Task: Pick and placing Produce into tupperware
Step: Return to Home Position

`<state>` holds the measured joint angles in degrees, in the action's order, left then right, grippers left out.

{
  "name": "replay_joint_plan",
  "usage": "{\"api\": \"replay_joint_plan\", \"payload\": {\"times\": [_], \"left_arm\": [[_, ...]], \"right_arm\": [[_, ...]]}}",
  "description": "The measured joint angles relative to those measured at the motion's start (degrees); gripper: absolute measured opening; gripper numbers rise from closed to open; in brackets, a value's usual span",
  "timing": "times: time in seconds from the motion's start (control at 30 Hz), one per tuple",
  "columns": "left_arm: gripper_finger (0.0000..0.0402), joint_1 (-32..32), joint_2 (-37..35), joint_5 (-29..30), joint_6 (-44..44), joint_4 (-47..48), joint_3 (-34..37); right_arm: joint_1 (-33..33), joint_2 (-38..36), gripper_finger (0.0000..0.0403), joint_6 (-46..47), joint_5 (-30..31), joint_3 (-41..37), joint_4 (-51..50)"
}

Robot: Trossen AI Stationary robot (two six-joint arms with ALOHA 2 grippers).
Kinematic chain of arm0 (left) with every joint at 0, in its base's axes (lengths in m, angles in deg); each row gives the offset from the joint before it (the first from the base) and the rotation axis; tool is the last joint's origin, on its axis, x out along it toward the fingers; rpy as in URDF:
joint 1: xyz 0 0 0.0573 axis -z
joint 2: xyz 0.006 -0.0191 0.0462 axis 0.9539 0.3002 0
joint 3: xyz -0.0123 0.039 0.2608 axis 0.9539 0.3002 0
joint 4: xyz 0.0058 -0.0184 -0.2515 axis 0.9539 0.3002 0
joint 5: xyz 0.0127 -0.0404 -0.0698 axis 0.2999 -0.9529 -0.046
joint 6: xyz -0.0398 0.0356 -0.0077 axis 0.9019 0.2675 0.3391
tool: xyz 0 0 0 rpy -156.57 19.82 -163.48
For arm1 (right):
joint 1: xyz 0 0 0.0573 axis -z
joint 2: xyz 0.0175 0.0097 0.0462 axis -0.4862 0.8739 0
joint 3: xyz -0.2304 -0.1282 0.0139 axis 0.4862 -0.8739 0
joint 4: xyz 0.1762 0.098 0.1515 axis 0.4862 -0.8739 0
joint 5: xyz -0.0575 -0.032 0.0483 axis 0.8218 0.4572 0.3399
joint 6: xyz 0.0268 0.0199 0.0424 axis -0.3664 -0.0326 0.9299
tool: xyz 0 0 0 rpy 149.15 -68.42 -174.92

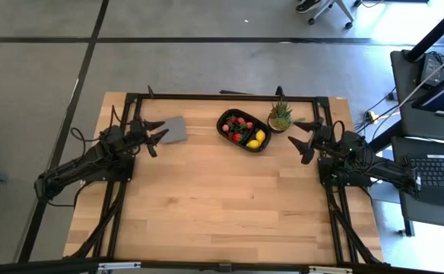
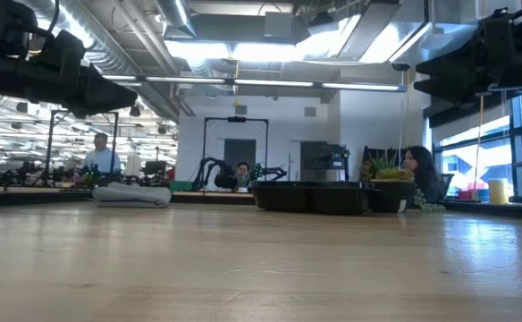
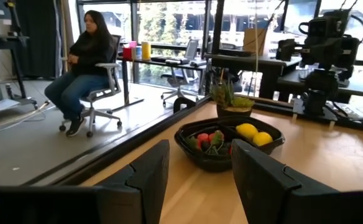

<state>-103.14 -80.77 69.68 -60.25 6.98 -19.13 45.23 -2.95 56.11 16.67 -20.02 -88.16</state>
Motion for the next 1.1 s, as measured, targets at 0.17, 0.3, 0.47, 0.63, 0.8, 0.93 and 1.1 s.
{"api": "replay_joint_plan", "payload": {"times": [0.17, 0.3, 0.47, 0.63, 0.8, 0.93, 1.1], "left_arm": [[0.0165, 0.0, 0.02, 0.4, -1.09, 0.04, 0.02], [0.0165, 0.0, 0.02, 0.4, -3.8, 0.04, 0.02], [0.0165, 0.0, 0.02, 0.42, -3.94, 0.07, 0.02], [0.0165, 0.0, 0.02, 0.43, -4.07, 0.09, 0.02], [0.0165, 0.0, 0.02, 0.42, -4.1, 0.11, 0.02], [0.0165, 0.0, 0.02, 0.42, -4.09, 0.11, 0.02], [0.0165, 0.0, 0.02, 0.43, -4.1, 0.13, 0.02]], "right_arm": [[0.0, 0.0, 0.0326, 1.46, -0.04, 0.01, -2.43], [0.0, 0.0, 0.0326, 2.72, -0.08, -0.01, -5.33], [0.0, 0.0, 0.0326, 2.97, -0.08, 0.01, -6.81], [0.0, 0.02, 0.0326, 2.93, -0.08, -0.01, -9.29], [0.0, 0.02, 0.0326, 2.93, -0.08, -0.01, -9.77], [0.0, 0.02, 0.0326, 3.98, -0.08, -0.01, -9.77], [0.01, 0.02, 0.0326, 4.26, -0.08, 0.0, -9.77]]}}
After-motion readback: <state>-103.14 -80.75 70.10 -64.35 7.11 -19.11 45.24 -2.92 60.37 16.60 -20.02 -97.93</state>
